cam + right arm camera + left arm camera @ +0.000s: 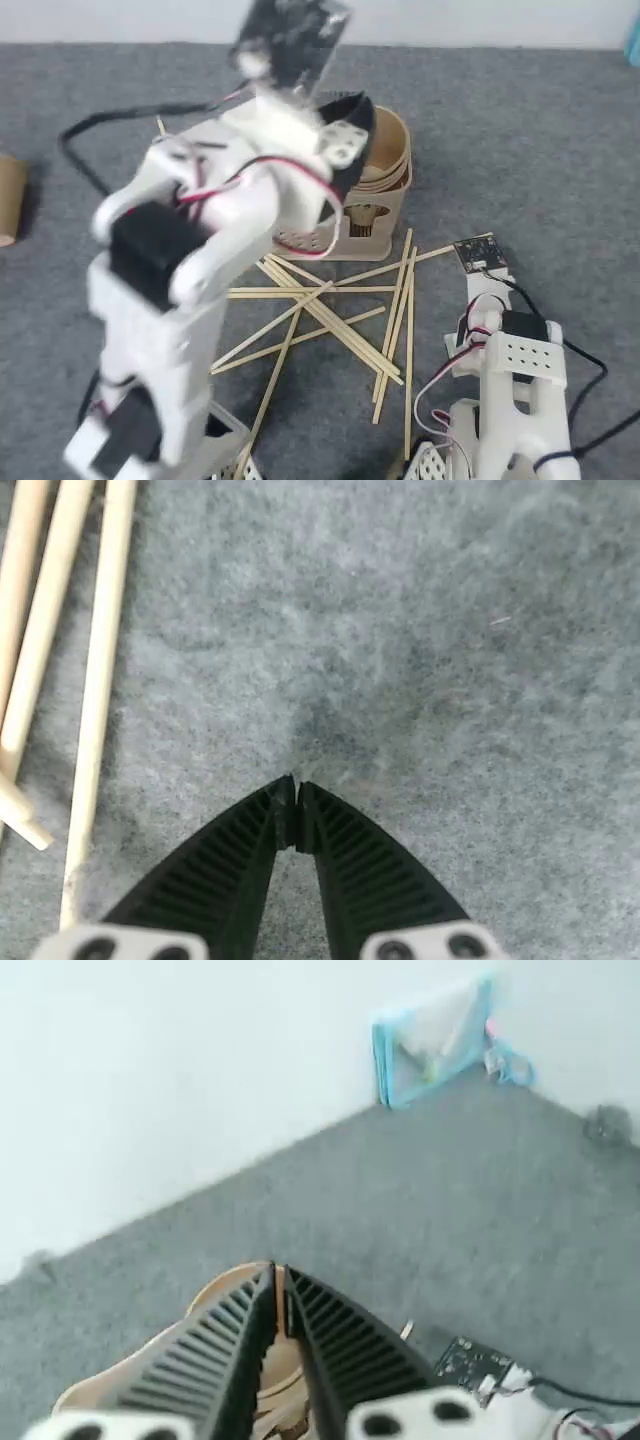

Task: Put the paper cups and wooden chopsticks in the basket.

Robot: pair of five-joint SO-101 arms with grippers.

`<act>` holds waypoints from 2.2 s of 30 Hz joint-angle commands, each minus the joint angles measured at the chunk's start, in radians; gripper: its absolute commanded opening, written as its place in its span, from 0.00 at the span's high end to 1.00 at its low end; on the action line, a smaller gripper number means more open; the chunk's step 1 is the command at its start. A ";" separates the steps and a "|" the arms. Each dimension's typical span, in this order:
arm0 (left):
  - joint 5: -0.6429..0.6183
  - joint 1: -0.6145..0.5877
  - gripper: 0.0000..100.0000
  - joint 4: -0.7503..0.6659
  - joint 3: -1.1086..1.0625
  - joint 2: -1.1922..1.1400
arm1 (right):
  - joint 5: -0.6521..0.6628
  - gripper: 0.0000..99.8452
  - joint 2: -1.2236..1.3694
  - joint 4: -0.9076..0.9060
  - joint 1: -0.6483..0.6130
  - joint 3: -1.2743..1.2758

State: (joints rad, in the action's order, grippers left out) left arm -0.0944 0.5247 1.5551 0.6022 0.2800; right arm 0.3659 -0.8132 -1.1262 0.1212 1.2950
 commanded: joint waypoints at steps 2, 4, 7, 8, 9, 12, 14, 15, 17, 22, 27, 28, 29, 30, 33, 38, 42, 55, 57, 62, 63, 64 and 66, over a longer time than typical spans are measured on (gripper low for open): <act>-0.008 -0.006 0.99 -0.204 -0.321 0.206 | 0.009 0.99 -0.021 0.012 -0.002 -0.006; -0.008 -0.006 0.99 -0.341 -0.509 0.287 | 0.009 0.99 -0.021 0.012 -0.002 -0.006; -0.011 -0.006 0.99 -0.595 -0.785 0.408 | 0.009 0.99 -0.021 0.012 -0.002 -0.006; -0.011 -0.005 0.99 -0.678 -0.868 0.440 | 0.009 0.99 -0.021 0.012 -0.002 -0.006; -0.014 -0.005 0.99 -0.758 -0.946 0.470 | 0.009 0.99 -0.021 0.012 -0.002 -0.006; -0.011 0.000 0.99 -0.937 -1.127 0.523 | 0.009 0.99 -0.021 0.012 -0.002 -0.006; -0.011 -0.002 0.99 -0.990 -1.193 0.522 | 0.009 0.99 -0.021 0.012 -0.002 -0.006; -0.012 -0.003 0.99 -1.008 -1.216 0.512 | 0.009 0.99 -0.021 0.012 -0.002 -0.006; -0.014 -0.005 0.99 -1.030 -1.247 0.486 | 0.009 0.99 -0.021 0.012 -0.002 -0.006; -0.014 -0.005 0.99 -1.051 -1.267 0.379 | 0.009 0.99 -0.021 0.012 -0.002 -0.006; -0.015 -0.005 0.99 -1.046 -1.279 0.296 | 0.009 0.99 -0.021 0.012 -0.002 -0.006; -0.015 -0.005 0.99 -1.046 -1.288 0.288 | 0.009 0.99 -0.021 0.012 -0.002 -0.006; -0.015 -0.003 0.99 -1.046 -1.299 0.288 | 0.009 0.99 -0.021 0.012 -0.002 -0.006; -0.014 -0.002 0.99 -1.046 -1.310 0.288 | 0.009 0.99 -0.021 0.012 -0.002 -0.006; -0.011 -0.005 0.99 -1.046 -1.336 0.288 | 0.009 0.99 -0.021 0.012 -0.002 -0.006; -0.009 -0.006 0.99 -1.048 -1.383 0.288 | 0.009 0.99 -0.021 0.012 -0.002 -0.006; -0.009 -0.006 0.99 -1.046 -1.389 0.288 | 0.009 0.99 -0.021 0.012 -0.002 -0.006; -0.008 -0.074 0.99 -1.045 -1.348 0.391 | 0.009 0.99 -0.021 0.012 -0.002 -0.006; -0.008 -0.106 0.99 -1.013 -1.303 0.460 | 0.009 0.99 -0.021 0.012 -0.002 -0.006; -0.008 -0.221 0.99 -0.865 -1.144 0.601 | 0.009 0.99 -0.021 0.012 -0.002 -0.006; -0.008 -0.256 0.99 -0.845 -1.116 0.620 | 0.009 0.99 -0.021 0.012 -0.002 -0.006; -0.008 -0.299 0.99 -0.830 -1.092 0.632 | 0.009 0.99 -0.021 0.012 -0.002 -0.006; -0.008 -0.400 0.99 -0.816 -1.053 0.640 | 0.009 0.99 -0.021 0.012 -0.002 -0.006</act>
State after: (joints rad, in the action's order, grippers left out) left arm -0.1005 0.2455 0.7188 -0.5363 0.8769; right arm 0.3659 -0.8132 -1.1262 0.1197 1.2950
